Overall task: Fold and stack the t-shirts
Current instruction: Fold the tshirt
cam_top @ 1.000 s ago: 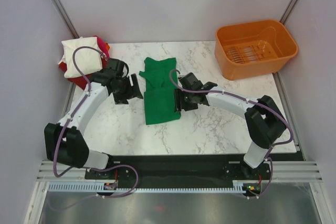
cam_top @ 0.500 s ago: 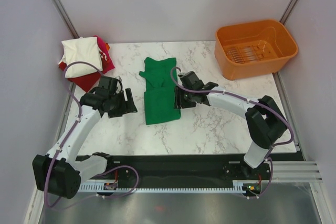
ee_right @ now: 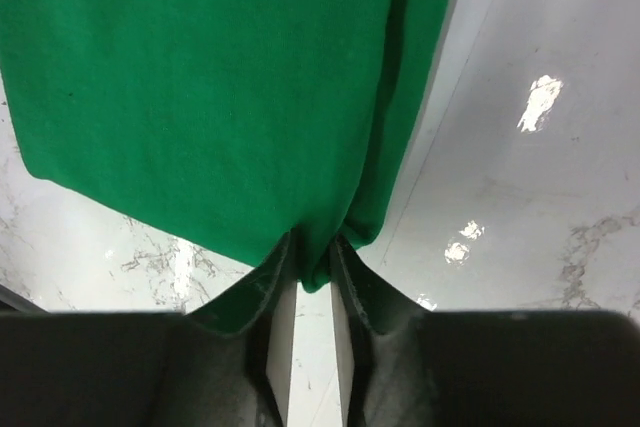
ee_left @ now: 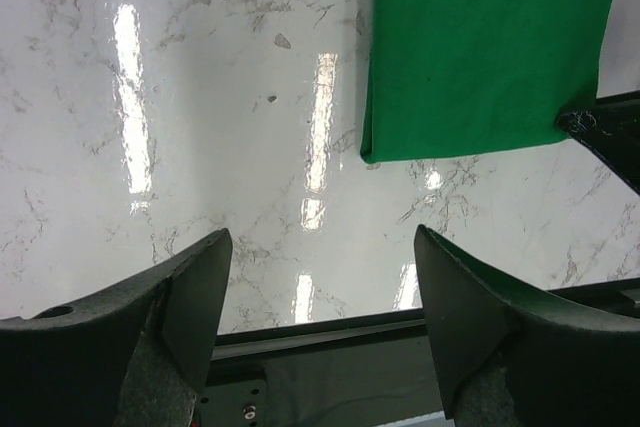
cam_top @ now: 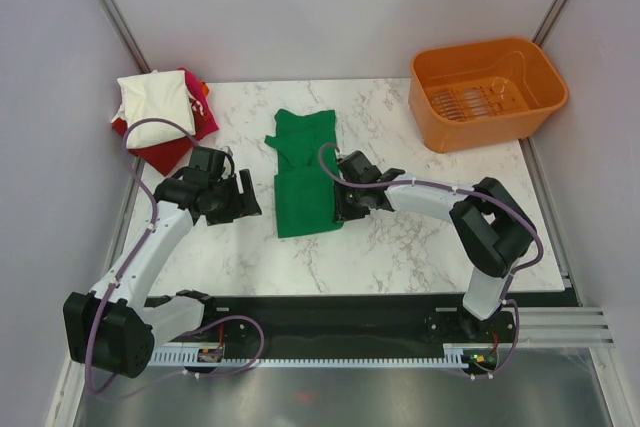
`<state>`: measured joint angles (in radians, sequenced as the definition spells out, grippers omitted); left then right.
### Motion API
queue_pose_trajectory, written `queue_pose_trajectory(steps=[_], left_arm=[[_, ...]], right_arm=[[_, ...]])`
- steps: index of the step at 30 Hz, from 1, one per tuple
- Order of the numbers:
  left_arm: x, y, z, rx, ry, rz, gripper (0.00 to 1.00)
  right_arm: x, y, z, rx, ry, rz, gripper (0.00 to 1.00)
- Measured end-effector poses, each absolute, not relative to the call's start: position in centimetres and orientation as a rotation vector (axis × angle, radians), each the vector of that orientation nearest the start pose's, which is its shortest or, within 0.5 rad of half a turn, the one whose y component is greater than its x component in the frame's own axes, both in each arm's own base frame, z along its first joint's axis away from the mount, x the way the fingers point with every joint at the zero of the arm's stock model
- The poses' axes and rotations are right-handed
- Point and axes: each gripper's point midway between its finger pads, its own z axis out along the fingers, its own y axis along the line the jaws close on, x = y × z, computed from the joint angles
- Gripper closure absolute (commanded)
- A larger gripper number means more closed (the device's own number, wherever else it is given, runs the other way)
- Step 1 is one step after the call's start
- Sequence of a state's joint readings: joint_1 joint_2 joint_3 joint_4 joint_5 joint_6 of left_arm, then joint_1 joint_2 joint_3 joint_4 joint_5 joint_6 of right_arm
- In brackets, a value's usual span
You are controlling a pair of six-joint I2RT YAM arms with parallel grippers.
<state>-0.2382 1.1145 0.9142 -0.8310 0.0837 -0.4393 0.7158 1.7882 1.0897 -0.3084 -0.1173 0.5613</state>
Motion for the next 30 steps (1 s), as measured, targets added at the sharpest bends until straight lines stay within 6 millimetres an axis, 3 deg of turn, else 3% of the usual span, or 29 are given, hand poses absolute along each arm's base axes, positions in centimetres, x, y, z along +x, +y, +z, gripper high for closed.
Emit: queue_pose_trajectory(steps=[3, 4, 5, 12, 18, 27, 28, 30], left_arm=[[23.6, -9.1, 12.8, -0.234, 2.627, -0.347, 0.20], [23.6, -9.0, 12.8, -0.234, 2.628, -0.347, 0.20], [23.6, -9.0, 12.8, -0.234, 2.628, -0.346, 0.20], [23.8, -9.1, 12.8, -0.233, 2.621, -0.349, 0.20], [23.9, -9.1, 12.9, -0.232, 2.616, -0.351, 0.20], [24.0, -9.2, 12.8, -0.232, 2.616, -0.351, 0.20], [24.0, -9.2, 12.8, -0.231, 2.616, -0.352, 0.20], [23.9, -9.3, 12.8, -0.227, 2.617, -0.356, 0.20]], right_arm=[[27.7, 29.8, 3.1, -0.246, 2.687, 0.595, 0.90], [27.7, 29.9, 3.0, -0.242, 2.686, 0.598, 1.00], [27.7, 29.8, 3.0, -0.243, 2.684, 0.596, 1.00], [26.2, 28.0, 2.6, -0.161, 2.685, 0.526, 1.00], [22.8, 27.9, 3.6, -0.124, 2.628, 0.472, 1.00], [17.9, 27.7, 1.4, 0.044, 2.519, 0.419, 1.00], [17.8, 28.1, 1.4, 0.075, 2.508, 0.436, 0.98], [17.7, 29.3, 1.3, 0.114, 2.495, 0.479, 0.80]])
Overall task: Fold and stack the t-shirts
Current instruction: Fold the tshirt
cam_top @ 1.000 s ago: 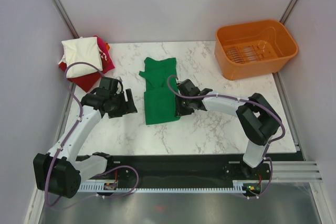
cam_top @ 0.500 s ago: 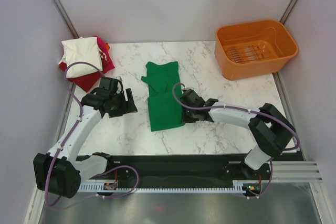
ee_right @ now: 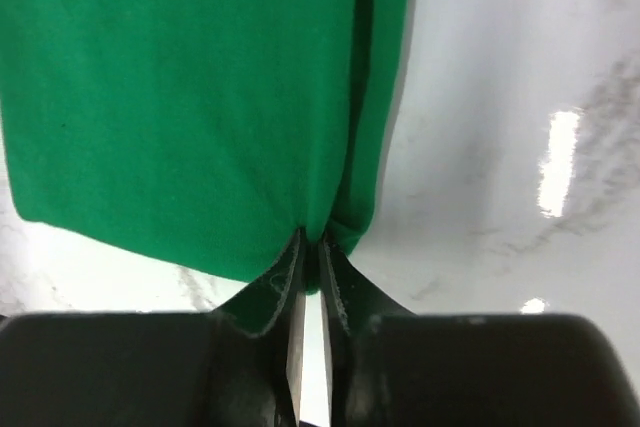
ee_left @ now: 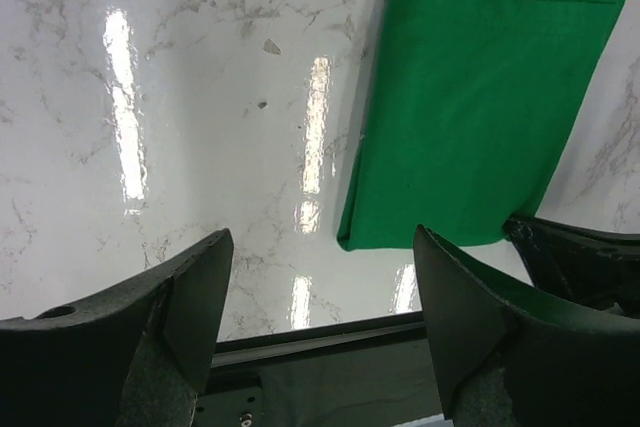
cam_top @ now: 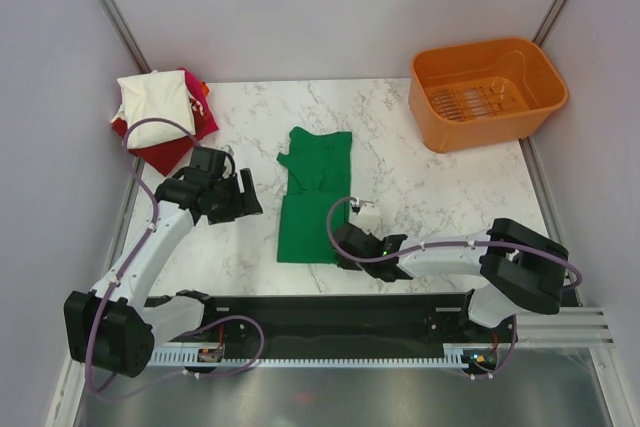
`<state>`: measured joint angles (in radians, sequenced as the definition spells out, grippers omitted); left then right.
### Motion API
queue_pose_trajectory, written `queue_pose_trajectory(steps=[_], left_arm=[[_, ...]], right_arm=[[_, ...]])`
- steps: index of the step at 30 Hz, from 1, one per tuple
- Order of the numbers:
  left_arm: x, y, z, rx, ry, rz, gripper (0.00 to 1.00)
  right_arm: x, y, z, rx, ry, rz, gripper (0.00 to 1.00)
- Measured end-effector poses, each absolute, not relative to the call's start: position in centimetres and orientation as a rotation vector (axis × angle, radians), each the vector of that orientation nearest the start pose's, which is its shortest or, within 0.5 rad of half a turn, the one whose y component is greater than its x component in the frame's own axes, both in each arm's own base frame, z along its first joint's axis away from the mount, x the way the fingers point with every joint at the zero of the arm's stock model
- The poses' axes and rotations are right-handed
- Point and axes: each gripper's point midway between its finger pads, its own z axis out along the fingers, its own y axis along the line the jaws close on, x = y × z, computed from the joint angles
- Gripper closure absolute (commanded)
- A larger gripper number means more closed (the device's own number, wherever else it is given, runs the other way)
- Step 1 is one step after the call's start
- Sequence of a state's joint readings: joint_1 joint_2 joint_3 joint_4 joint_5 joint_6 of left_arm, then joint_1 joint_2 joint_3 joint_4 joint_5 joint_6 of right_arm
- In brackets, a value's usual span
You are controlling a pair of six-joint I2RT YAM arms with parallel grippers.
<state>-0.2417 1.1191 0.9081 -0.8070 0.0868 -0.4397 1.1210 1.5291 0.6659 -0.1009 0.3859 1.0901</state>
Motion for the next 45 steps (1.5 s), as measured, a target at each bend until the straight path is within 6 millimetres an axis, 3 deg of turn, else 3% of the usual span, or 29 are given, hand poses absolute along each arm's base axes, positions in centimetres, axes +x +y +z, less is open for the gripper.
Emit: queue_pose_trajectory(steps=[1, 3, 7, 16, 22, 27, 35, 40, 44, 45], left_arm=[[23.9, -9.4, 12.8, -0.225, 2.617, -0.362, 0.20], [23.4, -9.8, 12.6, -0.224, 2.627, -0.393, 0.21], [22.0, -10.9, 12.4, -0.221, 2.638, -0.462, 0.21], [19.3, -13.6, 12.9, -0.201, 2.636, -0.555, 0.21], [16.9, -14.5, 10.3, -0.220, 2.719, -0.521, 0.23], [15.6, -14.7, 8.9, -0.232, 2.757, -0.493, 0.23], [15.3, -15.1, 9.0, -0.241, 2.740, -0.504, 0.23], [14.5, -15.3, 8.5, -0.245, 2.752, -0.509, 0.25], [13.9, -15.4, 7.9, -0.255, 2.768, -0.510, 0.26], [13.7, -15.4, 7.6, -0.258, 2.773, -0.509, 0.27]], right_arm=[[17.6, 29.9, 1.4, 0.129, 2.491, 0.500, 0.73], [17.4, 31.0, 1.7, 0.150, 2.476, 0.546, 0.45], [16.5, 31.3, 2.4, 0.145, 2.479, 0.586, 0.44], [14.4, 26.1, 3.4, 0.084, 2.540, 0.437, 0.44], [14.5, 24.7, 5.0, 0.066, 2.506, 0.416, 0.44], [14.8, 24.3, 4.6, 0.022, 2.496, 0.371, 0.44], [15.1, 24.7, 1.8, -0.045, 2.524, 0.292, 0.52], [15.6, 25.3, 1.7, -0.027, 2.500, 0.334, 0.57], [15.7, 25.4, 1.6, -0.019, 2.486, 0.362, 0.78], [15.8, 25.4, 1.6, -0.016, 2.483, 0.368, 0.90]])
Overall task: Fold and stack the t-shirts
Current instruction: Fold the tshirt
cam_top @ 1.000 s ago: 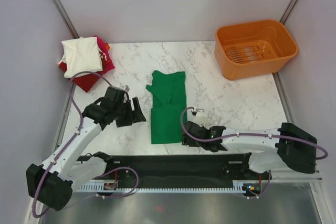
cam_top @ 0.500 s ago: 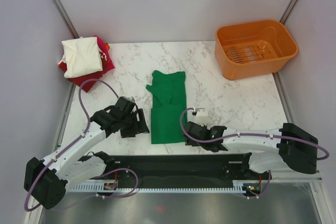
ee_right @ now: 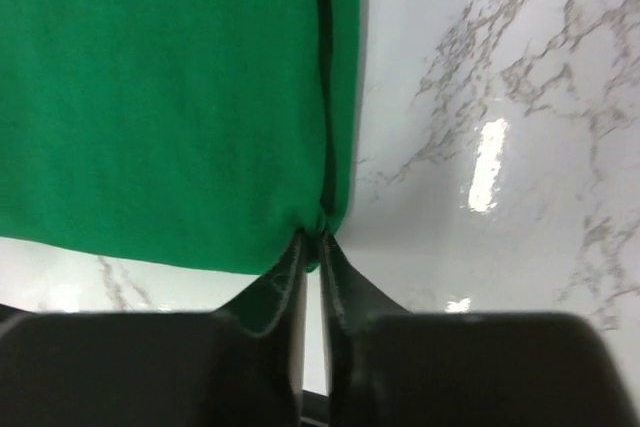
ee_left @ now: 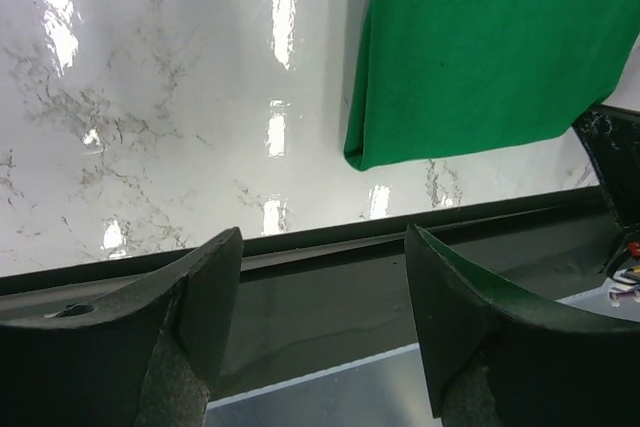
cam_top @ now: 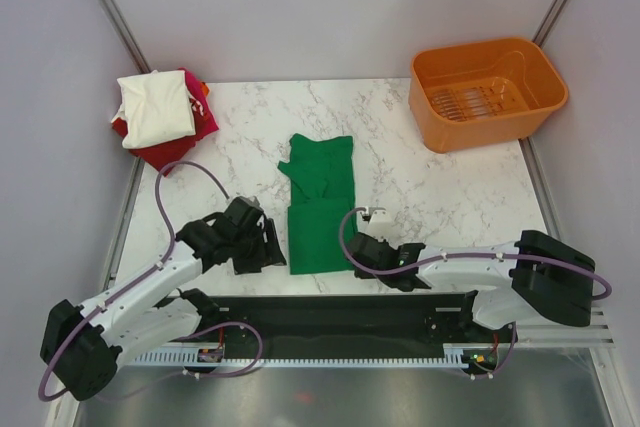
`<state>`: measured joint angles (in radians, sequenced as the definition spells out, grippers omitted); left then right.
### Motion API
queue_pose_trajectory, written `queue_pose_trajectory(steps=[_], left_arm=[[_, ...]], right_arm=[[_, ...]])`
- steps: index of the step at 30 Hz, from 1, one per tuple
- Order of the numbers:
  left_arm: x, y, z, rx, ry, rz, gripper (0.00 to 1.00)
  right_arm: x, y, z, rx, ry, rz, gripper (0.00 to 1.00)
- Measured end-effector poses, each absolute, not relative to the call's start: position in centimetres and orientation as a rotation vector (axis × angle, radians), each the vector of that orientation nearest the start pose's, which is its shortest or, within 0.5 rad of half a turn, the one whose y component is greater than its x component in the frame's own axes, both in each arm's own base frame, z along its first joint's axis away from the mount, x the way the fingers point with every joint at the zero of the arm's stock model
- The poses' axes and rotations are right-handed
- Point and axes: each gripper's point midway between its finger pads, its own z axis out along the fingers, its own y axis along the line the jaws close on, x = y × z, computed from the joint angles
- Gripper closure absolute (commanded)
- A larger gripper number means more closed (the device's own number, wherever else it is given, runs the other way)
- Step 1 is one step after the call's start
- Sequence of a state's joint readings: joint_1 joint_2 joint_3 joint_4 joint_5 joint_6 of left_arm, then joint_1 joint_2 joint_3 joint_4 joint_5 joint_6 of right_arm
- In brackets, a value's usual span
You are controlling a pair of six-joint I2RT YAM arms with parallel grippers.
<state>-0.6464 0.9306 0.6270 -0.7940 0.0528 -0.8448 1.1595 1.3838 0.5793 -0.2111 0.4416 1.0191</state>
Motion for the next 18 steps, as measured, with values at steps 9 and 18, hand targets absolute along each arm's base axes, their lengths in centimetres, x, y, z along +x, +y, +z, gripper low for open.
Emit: queue_pose_trajectory(steps=[9, 18], left_arm=[[12.0, -16.0, 5.2, -0.271, 2.811, -0.525, 0.28], [12.1, -17.5, 2.3, -0.329, 2.812, -0.542, 0.35]], right_arm=[[15.8, 26.0, 1.6, 0.000, 2.475, 0.439, 1.00], [15.6, 26.4, 1.6, -0.021, 2.482, 0.463, 1.00]])
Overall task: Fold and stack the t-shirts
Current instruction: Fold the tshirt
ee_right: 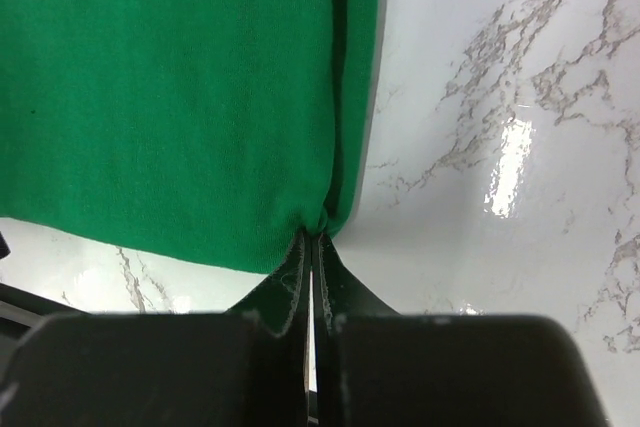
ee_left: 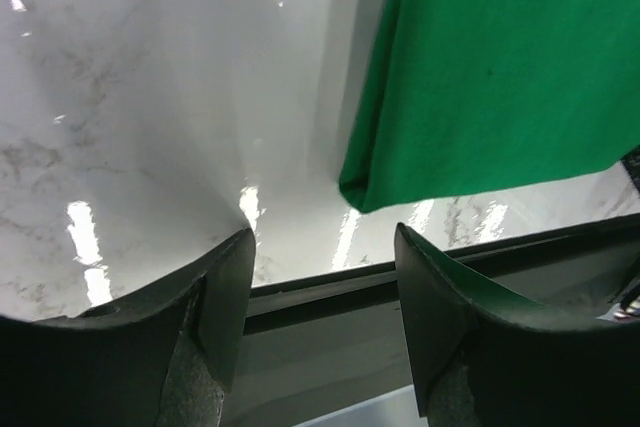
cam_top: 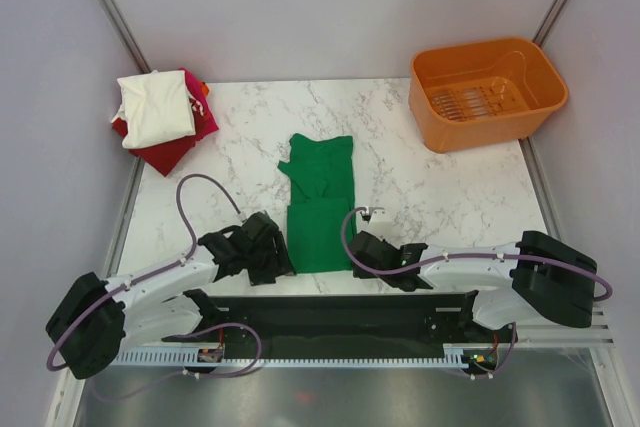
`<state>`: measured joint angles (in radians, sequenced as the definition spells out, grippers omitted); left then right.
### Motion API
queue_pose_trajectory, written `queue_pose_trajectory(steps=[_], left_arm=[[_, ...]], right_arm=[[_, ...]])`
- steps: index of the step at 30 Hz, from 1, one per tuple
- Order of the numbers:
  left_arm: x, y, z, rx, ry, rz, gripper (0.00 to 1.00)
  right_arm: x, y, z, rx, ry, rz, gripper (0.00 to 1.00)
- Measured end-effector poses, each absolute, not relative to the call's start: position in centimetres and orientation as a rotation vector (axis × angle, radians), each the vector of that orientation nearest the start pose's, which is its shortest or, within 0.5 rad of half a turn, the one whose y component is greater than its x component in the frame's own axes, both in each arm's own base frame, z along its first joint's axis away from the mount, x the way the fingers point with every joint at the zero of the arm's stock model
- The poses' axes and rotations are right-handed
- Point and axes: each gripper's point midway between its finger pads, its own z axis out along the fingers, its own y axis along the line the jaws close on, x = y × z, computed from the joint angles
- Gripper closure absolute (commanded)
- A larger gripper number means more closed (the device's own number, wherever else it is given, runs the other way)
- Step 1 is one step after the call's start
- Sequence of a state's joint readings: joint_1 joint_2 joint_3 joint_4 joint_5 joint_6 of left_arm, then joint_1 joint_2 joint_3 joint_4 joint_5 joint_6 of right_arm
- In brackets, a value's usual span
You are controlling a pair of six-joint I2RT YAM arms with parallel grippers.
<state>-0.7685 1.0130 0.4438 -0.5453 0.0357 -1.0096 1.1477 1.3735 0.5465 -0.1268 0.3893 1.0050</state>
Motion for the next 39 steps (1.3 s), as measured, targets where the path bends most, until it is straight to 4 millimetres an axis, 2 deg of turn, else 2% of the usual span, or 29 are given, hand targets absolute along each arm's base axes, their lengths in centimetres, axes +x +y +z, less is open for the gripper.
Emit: queue_pose_trajectory(steps=[4, 10, 12, 14, 17, 24, 30, 32, 35, 39], left_arm=[[13.2, -18.8, 2.2, -0.353, 2.783, -0.585, 0.36], [14.8, -20.2, 2.1, -0.395, 2.735, -0.633, 0.47], [15.2, -20.5, 2.0, -0.402, 2.723, -0.646, 0.55], [15.5, -20.7, 1.9, -0.419, 2.714, -0.646, 0.75], [15.8, -20.6, 1.4, -0.433, 2.710, -0.627, 0.98], [15.5, -20.6, 1.5, -0.427, 2.705, -0.650, 0.98], [13.2, -20.4, 2.6, -0.354, 2.741, -0.661, 0.98], [12.4, -20.2, 3.6, -0.327, 2.753, -0.660, 0.98], [12.3, -20.3, 6.3, -0.312, 2.725, -0.692, 0.98], [13.3, -21.0, 10.3, -0.294, 2.672, -0.727, 0.98]], right_arm=[[15.6, 26.4, 1.6, -0.030, 2.483, 0.465, 1.00], [15.3, 26.5, 1.6, -0.035, 2.488, 0.484, 1.00], [15.3, 26.5, 1.6, -0.035, 2.488, 0.486, 1.00], [15.3, 26.5, 1.6, -0.038, 2.489, 0.489, 1.00], [15.2, 26.6, 1.6, -0.043, 2.492, 0.493, 1.00], [14.7, 26.5, 1.8, -0.057, 2.507, 0.512, 1.00], [12.8, 26.7, 4.0, -0.098, 2.503, 0.600, 1.00], [11.9, 26.9, 5.0, -0.119, 2.497, 0.632, 1.00], [11.2, 27.2, 6.7, -0.132, 2.483, 0.669, 1.00], [11.8, 27.7, 10.2, -0.102, 2.426, 0.708, 1.00]])
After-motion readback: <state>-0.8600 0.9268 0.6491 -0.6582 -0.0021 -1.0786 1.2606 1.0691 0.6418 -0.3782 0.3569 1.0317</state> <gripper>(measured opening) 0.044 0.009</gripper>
